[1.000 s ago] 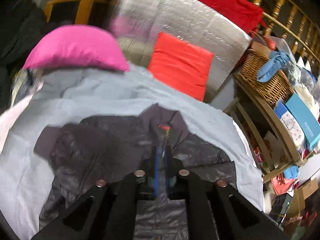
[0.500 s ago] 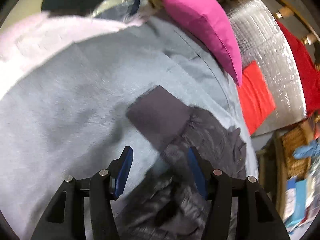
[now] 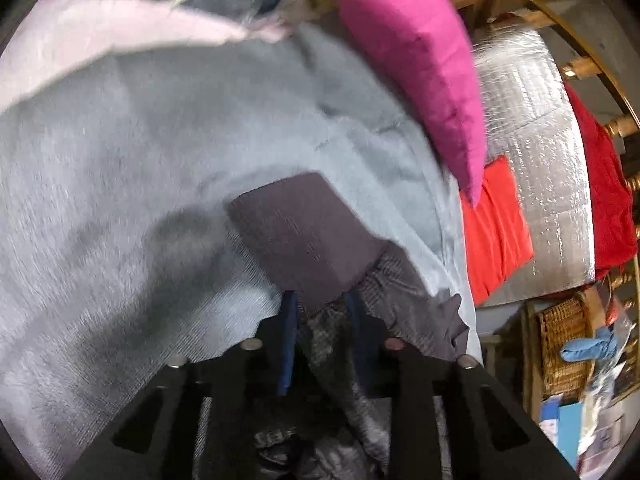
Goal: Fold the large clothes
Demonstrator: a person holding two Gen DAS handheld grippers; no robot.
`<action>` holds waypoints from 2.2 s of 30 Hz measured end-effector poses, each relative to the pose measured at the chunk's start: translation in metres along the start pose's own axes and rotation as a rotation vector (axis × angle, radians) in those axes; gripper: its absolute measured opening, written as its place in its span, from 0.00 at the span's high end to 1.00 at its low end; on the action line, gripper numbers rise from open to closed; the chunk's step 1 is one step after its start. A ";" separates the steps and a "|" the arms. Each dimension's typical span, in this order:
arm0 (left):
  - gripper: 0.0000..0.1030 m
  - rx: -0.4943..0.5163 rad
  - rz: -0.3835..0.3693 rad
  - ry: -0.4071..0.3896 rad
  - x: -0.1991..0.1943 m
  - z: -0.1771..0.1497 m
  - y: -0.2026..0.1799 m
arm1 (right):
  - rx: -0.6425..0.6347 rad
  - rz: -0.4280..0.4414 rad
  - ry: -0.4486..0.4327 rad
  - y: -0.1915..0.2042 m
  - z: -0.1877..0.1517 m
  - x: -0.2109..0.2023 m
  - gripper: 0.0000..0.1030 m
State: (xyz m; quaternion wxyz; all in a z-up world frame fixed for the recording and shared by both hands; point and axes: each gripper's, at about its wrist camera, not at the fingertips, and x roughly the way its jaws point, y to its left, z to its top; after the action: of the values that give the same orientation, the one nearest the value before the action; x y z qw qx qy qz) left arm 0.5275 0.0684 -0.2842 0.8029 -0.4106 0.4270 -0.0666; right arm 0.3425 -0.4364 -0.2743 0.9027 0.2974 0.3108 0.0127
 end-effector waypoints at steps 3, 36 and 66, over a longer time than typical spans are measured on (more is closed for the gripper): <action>0.84 0.115 -0.005 -0.064 -0.020 -0.003 -0.029 | 0.009 0.010 0.004 -0.001 0.000 -0.003 0.34; 0.27 0.970 0.267 -0.076 -0.032 -0.200 -0.139 | 0.197 0.006 -0.055 -0.040 0.016 -0.040 0.33; 0.27 1.082 0.351 -0.173 -0.009 -0.222 -0.117 | 0.016 -0.214 -0.030 -0.015 0.032 -0.018 0.25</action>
State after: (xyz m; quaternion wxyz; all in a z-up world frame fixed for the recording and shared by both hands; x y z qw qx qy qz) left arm 0.3857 -0.1377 -0.2609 0.9297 0.1317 0.3267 -0.1075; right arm 0.3435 -0.4691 -0.2526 0.9010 0.2699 0.3273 -0.0907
